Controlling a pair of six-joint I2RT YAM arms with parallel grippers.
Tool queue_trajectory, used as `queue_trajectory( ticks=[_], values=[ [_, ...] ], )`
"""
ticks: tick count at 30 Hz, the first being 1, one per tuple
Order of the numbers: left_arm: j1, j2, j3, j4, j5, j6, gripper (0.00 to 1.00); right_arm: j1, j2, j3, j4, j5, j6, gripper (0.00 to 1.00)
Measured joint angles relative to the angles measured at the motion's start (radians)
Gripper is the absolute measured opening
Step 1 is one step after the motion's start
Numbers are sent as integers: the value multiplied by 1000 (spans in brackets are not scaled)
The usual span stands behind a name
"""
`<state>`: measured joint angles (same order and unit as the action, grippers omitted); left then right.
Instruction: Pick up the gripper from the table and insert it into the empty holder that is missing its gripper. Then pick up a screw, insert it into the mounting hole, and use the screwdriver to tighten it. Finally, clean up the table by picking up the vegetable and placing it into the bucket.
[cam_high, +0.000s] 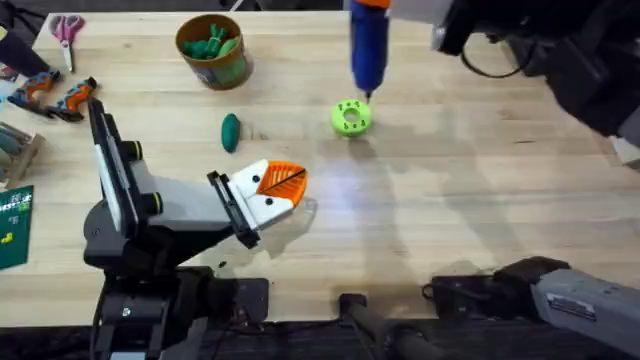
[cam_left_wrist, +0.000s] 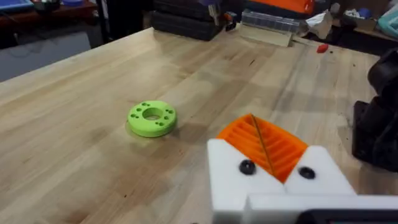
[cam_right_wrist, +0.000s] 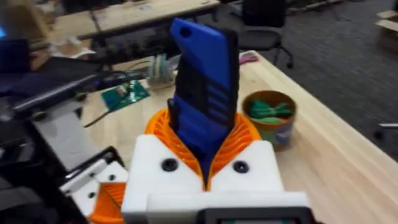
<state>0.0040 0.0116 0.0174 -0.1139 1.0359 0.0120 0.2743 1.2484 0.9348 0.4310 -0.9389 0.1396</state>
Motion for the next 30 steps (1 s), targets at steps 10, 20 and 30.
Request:
queue_trajectory(
  ticks=[10, 20, 30],
  values=[
    [0, 0, 0, 0, 0, 0, 4, 68, -2, -5, 10, -20, 136, 27],
    [0, 0, 0, 0, 0, 0, 4, 70, -196, -185, -60, 112, 203, 27],
    [0, 0, 0, 0, 0, 0, 4, 135, -163, -266, 219, 252, 249, 27]
  ],
)
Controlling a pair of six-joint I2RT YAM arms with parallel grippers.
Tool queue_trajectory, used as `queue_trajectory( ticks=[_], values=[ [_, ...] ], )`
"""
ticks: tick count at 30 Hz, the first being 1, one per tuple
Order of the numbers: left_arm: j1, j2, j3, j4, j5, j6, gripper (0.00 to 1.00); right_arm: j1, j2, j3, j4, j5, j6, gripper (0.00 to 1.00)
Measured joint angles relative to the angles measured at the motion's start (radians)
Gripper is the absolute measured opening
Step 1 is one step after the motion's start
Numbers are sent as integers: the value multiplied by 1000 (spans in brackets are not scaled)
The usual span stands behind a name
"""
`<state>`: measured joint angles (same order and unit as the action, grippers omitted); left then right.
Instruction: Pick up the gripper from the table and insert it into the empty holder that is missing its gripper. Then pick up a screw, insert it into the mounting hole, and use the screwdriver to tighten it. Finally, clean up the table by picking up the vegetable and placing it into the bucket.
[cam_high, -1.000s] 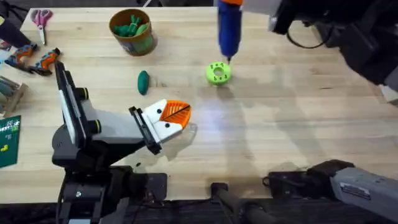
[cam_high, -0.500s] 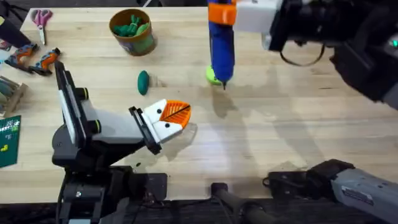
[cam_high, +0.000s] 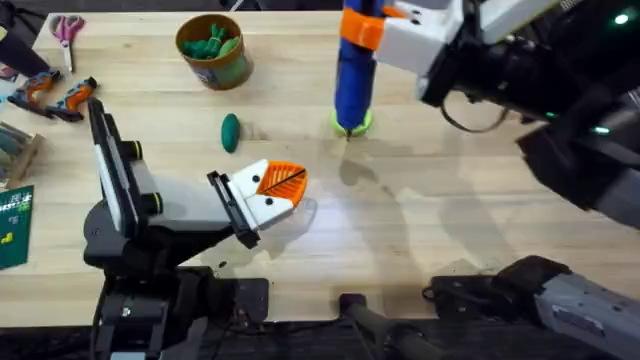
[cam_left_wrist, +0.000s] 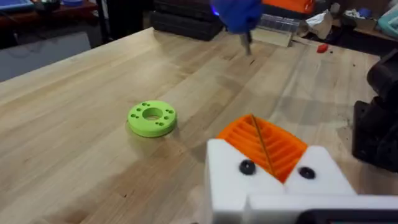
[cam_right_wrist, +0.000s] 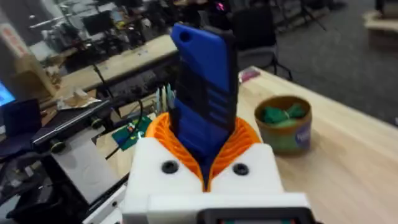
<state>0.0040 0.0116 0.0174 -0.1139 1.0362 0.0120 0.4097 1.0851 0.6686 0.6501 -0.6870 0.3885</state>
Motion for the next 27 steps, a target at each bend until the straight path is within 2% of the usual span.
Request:
queue_trajectory(
  ticks=[1, 2, 4, 5, 12, 13, 21, 27],
  values=[
    [0, 0, 0, 0, 0, 0, 4, 5, 26, -1, 66, -10, 3, 27],
    [0, 0, 0, 0, 0, 0, 4, 24, 90, -2, 258, -46, 8, 27],
    [0, 0, 0, 0, 0, 0, 4, 44, 117, -2, 356, -74, 8, 27],
    [0, 0, 0, 0, 0, 0, 4, 82, 135, -2, 402, -103, 8, 27],
    [0, 0, 0, 0, 0, 0, 4, 205, 150, -2, 420, -123, -48, 27],
    [0, 0, 0, 0, 0, 0, 4, 264, 155, -2, 423, -122, -127, 27],
    [0, 0, 0, 0, 0, 0, 4, 340, 212, 23, 419, -72, -192, 27],
    [0, 0, 0, 0, 0, 0, 4, 401, 280, 111, 420, -37, -211, 27]
  ],
)
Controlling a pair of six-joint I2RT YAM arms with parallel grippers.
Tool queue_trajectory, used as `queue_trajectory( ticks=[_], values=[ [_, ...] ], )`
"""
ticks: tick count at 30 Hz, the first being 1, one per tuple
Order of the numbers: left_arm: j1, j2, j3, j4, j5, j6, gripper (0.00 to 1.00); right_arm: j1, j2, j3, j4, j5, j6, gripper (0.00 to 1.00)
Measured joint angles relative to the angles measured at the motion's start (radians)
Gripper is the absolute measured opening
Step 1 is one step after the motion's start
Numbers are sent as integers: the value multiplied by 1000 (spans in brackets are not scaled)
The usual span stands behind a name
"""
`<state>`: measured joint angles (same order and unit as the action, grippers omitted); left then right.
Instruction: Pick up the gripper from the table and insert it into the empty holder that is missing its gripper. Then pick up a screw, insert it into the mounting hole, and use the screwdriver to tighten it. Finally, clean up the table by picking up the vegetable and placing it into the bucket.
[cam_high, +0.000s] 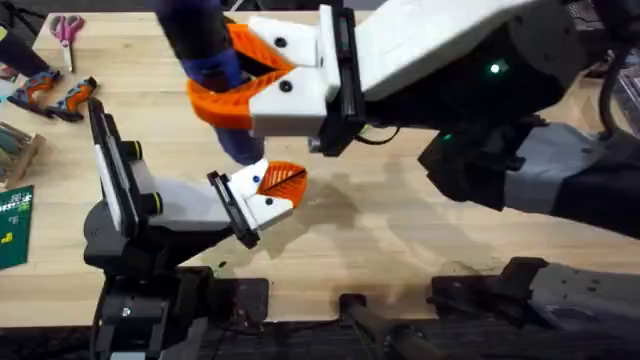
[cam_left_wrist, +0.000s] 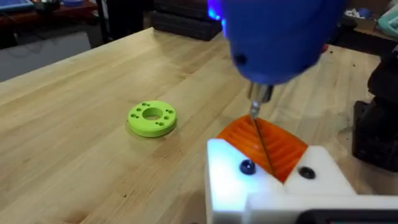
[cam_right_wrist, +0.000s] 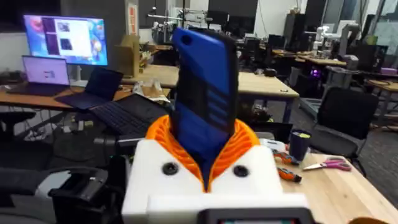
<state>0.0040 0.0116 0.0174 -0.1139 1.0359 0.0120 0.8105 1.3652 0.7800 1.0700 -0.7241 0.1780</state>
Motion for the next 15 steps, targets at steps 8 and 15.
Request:
queue_trajectory(
  ticks=[8, 15],
  values=[
    [0, 0, 0, 0, 0, 0, 4, 38, 0, 3, -61, 17, -8, 27],
    [0, 0, 0, 0, 0, 0, 4, 37, 0, 3, -77, 24, -23, 27]
  ],
)
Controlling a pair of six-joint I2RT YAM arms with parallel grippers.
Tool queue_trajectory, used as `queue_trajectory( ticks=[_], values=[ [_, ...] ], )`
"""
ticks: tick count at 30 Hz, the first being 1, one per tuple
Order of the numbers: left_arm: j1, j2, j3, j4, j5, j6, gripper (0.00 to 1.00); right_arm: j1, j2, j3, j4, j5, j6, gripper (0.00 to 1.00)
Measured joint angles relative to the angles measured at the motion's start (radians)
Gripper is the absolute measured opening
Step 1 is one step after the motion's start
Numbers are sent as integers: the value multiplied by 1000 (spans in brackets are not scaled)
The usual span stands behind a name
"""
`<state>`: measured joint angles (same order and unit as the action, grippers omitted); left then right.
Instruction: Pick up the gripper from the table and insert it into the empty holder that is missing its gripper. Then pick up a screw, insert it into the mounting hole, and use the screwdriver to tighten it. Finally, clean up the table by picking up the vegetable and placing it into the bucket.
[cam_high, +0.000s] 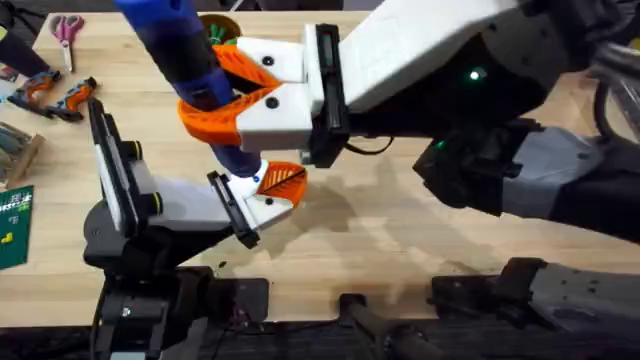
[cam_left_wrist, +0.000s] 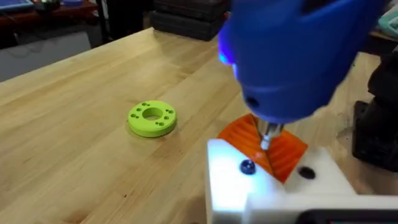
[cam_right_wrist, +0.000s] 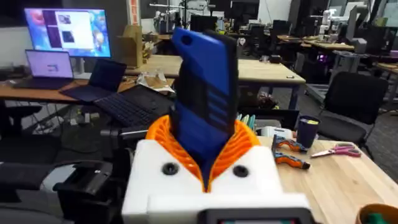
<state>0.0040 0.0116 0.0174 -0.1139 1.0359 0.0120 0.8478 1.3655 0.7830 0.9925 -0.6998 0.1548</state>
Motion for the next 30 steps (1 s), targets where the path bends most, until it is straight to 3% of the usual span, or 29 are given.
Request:
queue_trajectory(
  ticks=[30],
  values=[
    [0, 0, 0, 0, 0, 0, 4, 0, 23, 0, -6, 4, -22, 27]
  ],
)
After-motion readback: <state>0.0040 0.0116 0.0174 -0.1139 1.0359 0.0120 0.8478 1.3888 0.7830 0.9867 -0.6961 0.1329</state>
